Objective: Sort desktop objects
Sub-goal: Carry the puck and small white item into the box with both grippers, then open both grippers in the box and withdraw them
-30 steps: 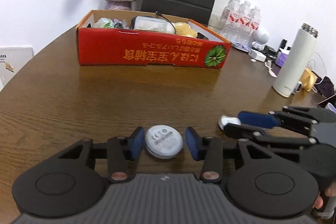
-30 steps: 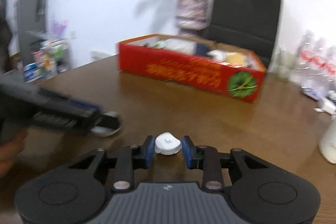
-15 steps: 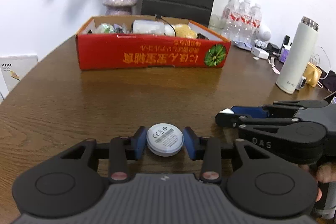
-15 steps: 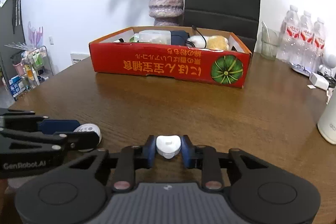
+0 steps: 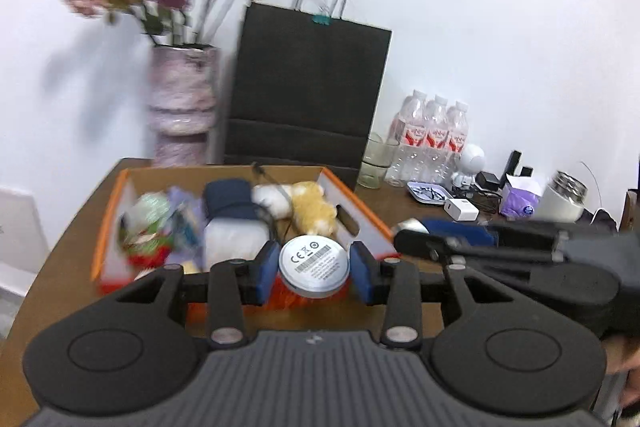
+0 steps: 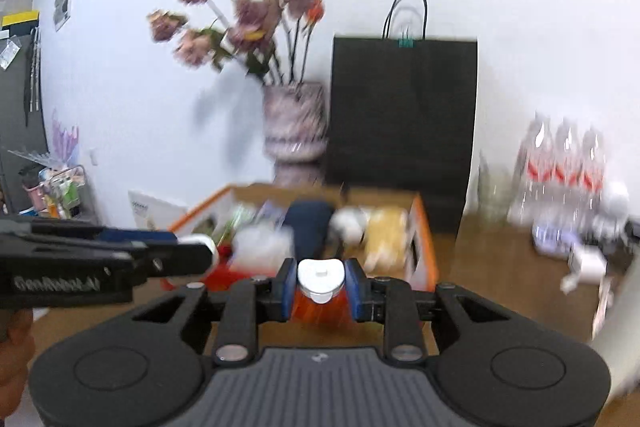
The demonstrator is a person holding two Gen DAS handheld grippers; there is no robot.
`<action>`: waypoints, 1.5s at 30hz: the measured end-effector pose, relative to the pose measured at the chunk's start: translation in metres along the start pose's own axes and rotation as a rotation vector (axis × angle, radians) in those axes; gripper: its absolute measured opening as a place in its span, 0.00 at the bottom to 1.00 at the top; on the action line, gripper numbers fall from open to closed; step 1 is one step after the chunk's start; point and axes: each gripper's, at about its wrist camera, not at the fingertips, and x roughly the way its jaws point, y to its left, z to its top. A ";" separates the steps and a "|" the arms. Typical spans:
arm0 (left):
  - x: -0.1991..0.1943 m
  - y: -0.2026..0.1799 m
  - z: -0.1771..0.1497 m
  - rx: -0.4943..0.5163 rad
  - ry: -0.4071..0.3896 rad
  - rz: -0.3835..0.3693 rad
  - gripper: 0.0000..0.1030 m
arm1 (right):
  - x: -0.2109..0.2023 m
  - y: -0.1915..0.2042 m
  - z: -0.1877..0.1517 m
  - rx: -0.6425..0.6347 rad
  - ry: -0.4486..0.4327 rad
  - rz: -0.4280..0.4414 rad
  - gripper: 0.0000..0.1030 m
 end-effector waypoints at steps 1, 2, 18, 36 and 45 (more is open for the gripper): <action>0.018 0.002 0.010 -0.009 0.033 -0.008 0.39 | 0.012 -0.007 0.014 0.003 0.019 0.009 0.24; 0.037 0.003 0.019 -0.021 0.084 -0.012 0.39 | 0.029 -0.015 0.027 0.015 0.054 0.017 0.24; 0.168 0.028 0.053 0.007 0.326 0.111 0.60 | 0.206 -0.078 0.051 0.152 0.459 -0.043 0.32; 0.079 0.081 0.096 -0.063 0.322 0.357 1.00 | 0.153 -0.052 0.100 0.030 0.443 -0.086 0.82; 0.028 0.090 0.077 -0.091 0.217 0.478 1.00 | 0.113 -0.025 0.103 0.030 0.339 -0.045 0.84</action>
